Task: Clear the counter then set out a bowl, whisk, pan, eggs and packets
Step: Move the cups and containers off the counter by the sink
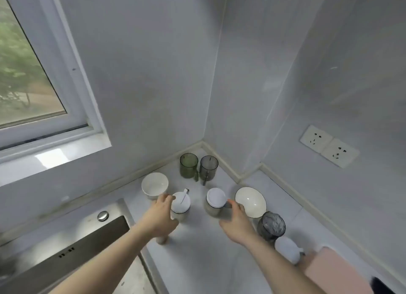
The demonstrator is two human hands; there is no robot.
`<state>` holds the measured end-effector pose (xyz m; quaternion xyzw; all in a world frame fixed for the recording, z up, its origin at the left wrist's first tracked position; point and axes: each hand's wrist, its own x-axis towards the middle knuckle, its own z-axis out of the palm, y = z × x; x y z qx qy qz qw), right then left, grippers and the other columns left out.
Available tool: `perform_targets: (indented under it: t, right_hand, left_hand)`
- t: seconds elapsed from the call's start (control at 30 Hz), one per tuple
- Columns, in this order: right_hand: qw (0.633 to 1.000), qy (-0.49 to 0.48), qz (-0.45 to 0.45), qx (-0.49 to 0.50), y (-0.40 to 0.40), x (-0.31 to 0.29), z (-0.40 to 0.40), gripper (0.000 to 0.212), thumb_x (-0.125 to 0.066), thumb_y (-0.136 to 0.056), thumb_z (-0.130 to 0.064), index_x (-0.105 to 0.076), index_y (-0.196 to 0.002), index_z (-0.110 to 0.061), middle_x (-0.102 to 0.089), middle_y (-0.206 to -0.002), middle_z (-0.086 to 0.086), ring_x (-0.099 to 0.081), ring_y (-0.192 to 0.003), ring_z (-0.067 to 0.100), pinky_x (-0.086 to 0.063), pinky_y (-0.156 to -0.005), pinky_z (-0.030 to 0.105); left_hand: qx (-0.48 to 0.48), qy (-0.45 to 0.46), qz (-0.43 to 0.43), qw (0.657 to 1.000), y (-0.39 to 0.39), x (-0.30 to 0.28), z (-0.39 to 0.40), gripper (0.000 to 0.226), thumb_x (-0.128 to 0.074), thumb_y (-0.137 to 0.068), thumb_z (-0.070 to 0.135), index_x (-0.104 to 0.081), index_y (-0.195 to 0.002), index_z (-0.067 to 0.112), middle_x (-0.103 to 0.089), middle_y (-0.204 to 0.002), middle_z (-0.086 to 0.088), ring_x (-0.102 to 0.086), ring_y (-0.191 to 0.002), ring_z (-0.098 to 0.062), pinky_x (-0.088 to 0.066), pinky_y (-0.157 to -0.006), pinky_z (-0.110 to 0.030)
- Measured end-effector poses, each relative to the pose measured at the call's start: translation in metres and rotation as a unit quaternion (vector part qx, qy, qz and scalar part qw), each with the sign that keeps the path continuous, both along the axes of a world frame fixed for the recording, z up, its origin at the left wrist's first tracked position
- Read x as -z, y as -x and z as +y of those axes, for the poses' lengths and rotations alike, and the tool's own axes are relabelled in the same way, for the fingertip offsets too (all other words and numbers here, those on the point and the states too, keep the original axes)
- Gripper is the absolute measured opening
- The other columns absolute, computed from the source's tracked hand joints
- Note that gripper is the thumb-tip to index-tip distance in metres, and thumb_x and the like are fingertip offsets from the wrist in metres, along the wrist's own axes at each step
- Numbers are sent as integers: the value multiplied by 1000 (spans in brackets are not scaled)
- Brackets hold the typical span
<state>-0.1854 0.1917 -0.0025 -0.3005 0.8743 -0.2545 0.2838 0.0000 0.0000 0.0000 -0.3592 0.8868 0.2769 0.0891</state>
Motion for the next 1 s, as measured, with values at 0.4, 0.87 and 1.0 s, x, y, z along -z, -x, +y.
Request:
perform_targets:
  t: [0.4, 0.87, 1.0]
  right_hand:
    - [994, -107, 32, -9, 29, 38, -63, 100, -66, -82, -30, -3, -160, -29, -25, -155, 3, -39, -141, 27, -44, -106, 36]
    - [980, -25, -164, 111, -13, 67, -22, 38, -49, -89, -17, -50, -124, -32, -59, -98, -8, -56, -82, 21, -56, -84, 38]
    - [978, 4, -162, 128, -40, 65, 24, 27, -52, -93, -24, -52, -116, -38, -66, -104, -11, -58, -79, 17, -58, -84, 40]
  left_hand:
    - [23, 33, -40, 998, 56, 47, -16, 72, -58, -91, 41, -22, -153, 35, -33, -149, -1, -53, -120, -35, -49, -96, -42]
    - [107, 95, -135, 981, 67, 42, -16, 74, -69, -86, 26, -27, -147, 36, -36, -138, -4, -64, -110, -34, -50, -78, -38]
    - [146, 119, -143, 972, 64, 34, 16, 77, -73, -83, 28, -29, -145, 32, -40, -133, -3, -65, -107, -33, -47, -76, -37]
